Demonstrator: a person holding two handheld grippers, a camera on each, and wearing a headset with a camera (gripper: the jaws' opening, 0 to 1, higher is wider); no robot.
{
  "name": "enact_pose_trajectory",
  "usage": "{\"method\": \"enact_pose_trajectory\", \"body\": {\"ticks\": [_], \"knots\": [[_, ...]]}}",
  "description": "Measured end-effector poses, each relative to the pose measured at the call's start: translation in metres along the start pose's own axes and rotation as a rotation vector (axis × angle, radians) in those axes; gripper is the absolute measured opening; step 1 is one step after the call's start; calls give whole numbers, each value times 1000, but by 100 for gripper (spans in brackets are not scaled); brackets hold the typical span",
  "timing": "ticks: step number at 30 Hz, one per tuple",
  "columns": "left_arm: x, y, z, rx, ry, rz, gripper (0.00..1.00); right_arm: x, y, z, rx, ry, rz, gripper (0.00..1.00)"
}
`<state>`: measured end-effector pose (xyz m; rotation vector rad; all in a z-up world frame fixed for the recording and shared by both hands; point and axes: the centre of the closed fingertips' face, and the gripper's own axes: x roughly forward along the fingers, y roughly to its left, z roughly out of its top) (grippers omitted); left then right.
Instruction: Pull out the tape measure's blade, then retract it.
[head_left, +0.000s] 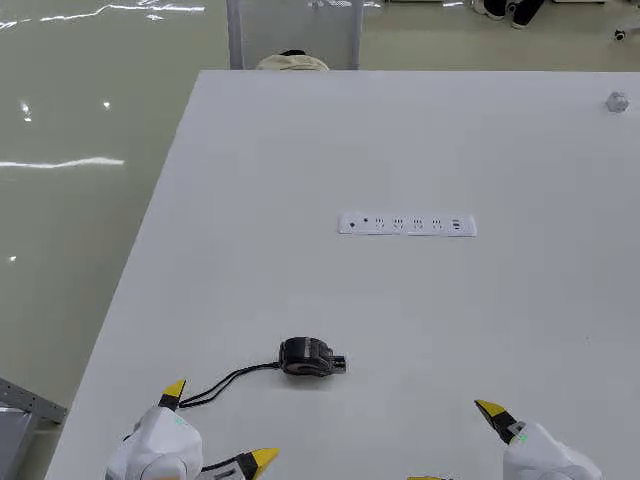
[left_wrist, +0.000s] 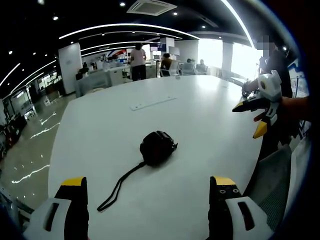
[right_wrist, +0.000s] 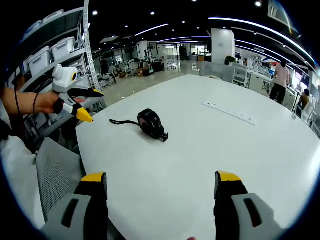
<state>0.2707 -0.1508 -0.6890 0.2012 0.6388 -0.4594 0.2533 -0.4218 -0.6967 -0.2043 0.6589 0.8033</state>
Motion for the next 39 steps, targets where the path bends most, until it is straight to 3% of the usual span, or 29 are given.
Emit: {"method": "enact_pose_trajectory", "body": {"ticks": [12, 27, 39], "knots": [[17, 6, 0, 41, 27, -39, 96, 17, -1, 6, -55, 26, 28, 90], [47, 2, 3, 120, 55, -139, 93, 44, 5, 8, -144, 78, 98, 88], [67, -6, 6, 181, 71, -204, 91, 63, -3, 12, -197, 99, 125, 85]]}}
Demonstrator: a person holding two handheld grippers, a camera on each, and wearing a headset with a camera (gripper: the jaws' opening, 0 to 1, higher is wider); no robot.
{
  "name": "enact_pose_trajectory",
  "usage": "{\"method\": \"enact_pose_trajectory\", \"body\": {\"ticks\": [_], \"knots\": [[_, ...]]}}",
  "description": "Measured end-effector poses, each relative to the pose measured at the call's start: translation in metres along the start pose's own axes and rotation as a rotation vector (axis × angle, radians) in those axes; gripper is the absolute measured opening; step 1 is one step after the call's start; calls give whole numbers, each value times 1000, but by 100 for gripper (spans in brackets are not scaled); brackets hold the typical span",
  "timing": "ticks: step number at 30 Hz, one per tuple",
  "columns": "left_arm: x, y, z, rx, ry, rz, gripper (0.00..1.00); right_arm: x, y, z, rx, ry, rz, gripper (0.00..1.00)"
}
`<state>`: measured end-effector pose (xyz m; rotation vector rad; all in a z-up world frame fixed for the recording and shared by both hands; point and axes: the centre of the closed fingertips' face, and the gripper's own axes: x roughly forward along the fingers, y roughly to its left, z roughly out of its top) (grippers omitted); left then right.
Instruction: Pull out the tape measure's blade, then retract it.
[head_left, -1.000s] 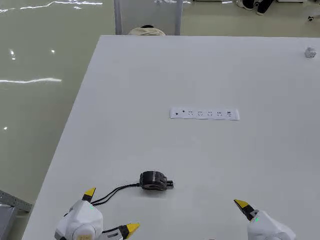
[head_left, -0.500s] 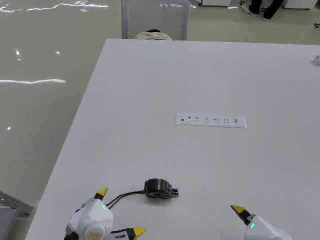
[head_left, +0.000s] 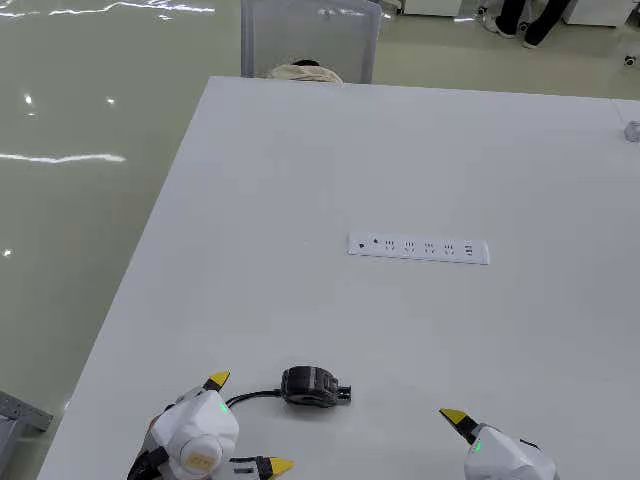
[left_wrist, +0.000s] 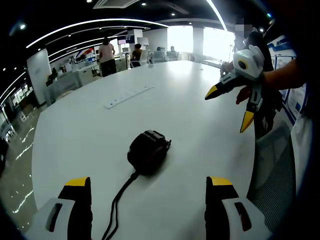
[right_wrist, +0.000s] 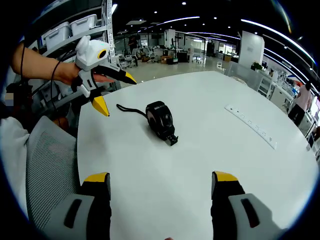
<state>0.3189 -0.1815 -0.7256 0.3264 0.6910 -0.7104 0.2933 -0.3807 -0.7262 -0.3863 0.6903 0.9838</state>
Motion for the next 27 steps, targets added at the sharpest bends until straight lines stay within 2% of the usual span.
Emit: {"method": "enact_pose_trajectory", "body": {"ticks": [2, 5, 16, 27], "knots": [[2, -1, 2, -14, -10, -11, 90, 2, -2, 2, -5, 2, 7, 85], [5, -3, 3, 7, -6, -26, 89, 6, -4, 5, -8, -1, 13, 84], [18, -4, 15, 112, 11, -83, 87, 23, -6, 8, -75, 27, 62, 83], [33, -5, 21, 203, 33, -151, 84, 39, -10, 17, -140, 48, 109, 79]]}}
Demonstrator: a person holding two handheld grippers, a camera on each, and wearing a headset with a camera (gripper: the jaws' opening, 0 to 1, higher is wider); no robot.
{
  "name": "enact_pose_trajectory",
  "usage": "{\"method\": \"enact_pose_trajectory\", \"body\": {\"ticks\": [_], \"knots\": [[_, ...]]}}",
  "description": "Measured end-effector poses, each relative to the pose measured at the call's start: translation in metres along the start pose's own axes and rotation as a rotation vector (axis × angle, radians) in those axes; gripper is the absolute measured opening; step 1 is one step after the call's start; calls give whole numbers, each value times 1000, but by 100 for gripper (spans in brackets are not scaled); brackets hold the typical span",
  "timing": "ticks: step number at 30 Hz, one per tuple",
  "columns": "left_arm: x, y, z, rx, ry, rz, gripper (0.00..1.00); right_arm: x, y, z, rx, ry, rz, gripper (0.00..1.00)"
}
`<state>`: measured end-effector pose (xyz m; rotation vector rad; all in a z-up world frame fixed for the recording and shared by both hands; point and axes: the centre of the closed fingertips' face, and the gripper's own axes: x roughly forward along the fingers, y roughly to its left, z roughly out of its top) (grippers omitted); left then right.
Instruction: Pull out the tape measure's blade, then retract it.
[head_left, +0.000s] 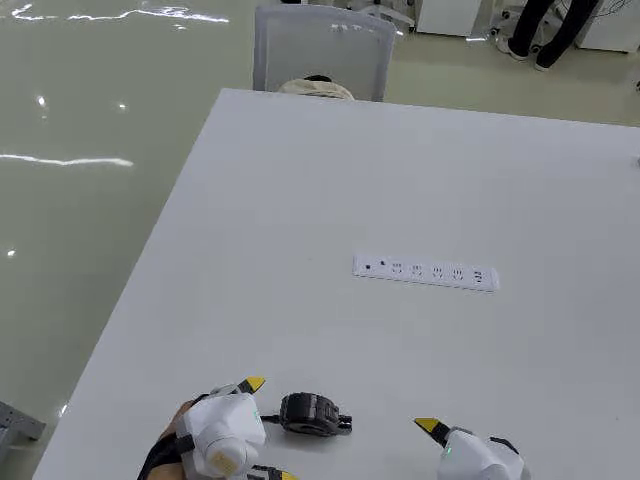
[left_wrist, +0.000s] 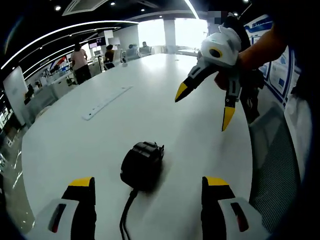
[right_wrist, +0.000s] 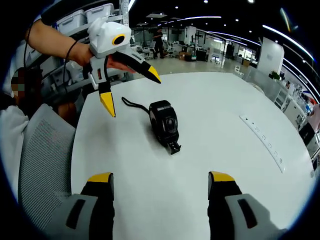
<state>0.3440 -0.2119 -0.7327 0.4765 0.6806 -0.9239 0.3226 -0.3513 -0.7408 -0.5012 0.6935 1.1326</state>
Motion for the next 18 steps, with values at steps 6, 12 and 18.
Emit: {"method": "enact_pose_trajectory", "body": {"ticks": [6, 12, 18], "knots": [[7, 1, 3, 42, 7, -39, 83, 13, -3, 6, -41, 8, 51, 76], [12, 1, 4, 79, 20, -81, 82, 26, -7, 7, -74, 25, 85, 75], [18, 6, 7, 100, 22, -114, 80, 38, -11, 4, -103, 48, 121, 75]]}}
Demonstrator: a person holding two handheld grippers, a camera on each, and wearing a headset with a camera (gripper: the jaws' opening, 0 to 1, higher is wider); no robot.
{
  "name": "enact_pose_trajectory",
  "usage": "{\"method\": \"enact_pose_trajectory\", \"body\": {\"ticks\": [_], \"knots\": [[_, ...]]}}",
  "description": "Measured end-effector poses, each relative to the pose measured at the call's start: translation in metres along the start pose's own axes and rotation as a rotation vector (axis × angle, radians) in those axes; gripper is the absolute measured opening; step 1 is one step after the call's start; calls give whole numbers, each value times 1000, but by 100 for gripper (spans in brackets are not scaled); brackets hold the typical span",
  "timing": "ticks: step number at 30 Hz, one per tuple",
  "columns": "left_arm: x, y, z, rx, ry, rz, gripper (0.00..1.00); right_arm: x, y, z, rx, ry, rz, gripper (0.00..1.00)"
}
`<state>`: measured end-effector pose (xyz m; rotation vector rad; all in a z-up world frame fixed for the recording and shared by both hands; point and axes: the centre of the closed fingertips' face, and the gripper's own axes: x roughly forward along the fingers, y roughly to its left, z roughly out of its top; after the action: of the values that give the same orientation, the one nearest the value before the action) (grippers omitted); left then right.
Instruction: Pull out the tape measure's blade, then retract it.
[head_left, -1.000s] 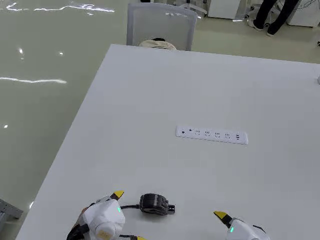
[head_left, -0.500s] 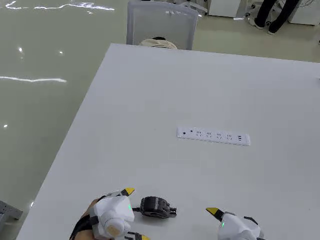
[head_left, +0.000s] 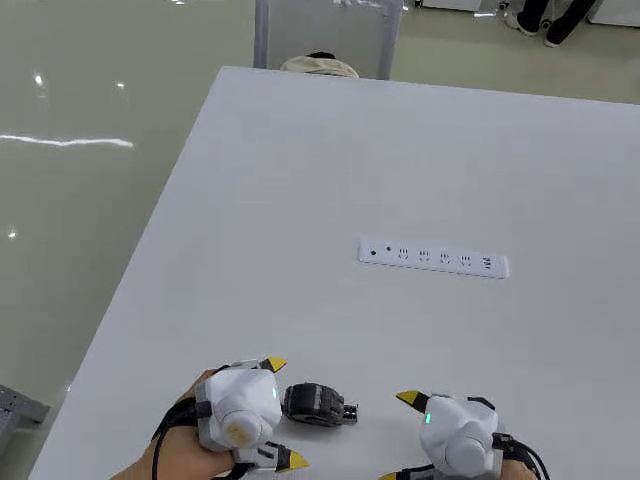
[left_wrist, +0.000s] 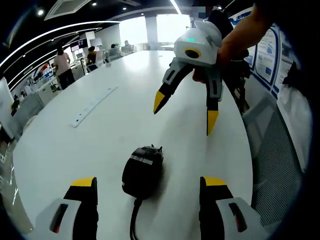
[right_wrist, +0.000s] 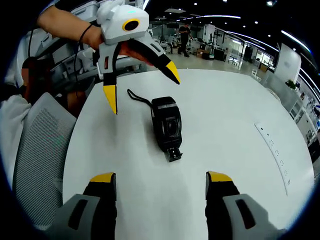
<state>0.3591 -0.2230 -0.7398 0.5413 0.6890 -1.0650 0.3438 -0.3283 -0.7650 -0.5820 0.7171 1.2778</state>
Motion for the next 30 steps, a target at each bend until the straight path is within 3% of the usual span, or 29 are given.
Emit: {"method": "enact_pose_trajectory", "body": {"ticks": [7, 18, 30], "knots": [[10, 6, 3, 39, 18, -28, 79, 14, -7, -4, -9, 23, 44, 73], [27, 4, 2, 104, 41, -101, 74, 33, -6, -5, -13, 32, 99, 63], [47, 1, 0, 157, 75, -174, 68, 52, -12, -3, -21, 27, 121, 54]]}}
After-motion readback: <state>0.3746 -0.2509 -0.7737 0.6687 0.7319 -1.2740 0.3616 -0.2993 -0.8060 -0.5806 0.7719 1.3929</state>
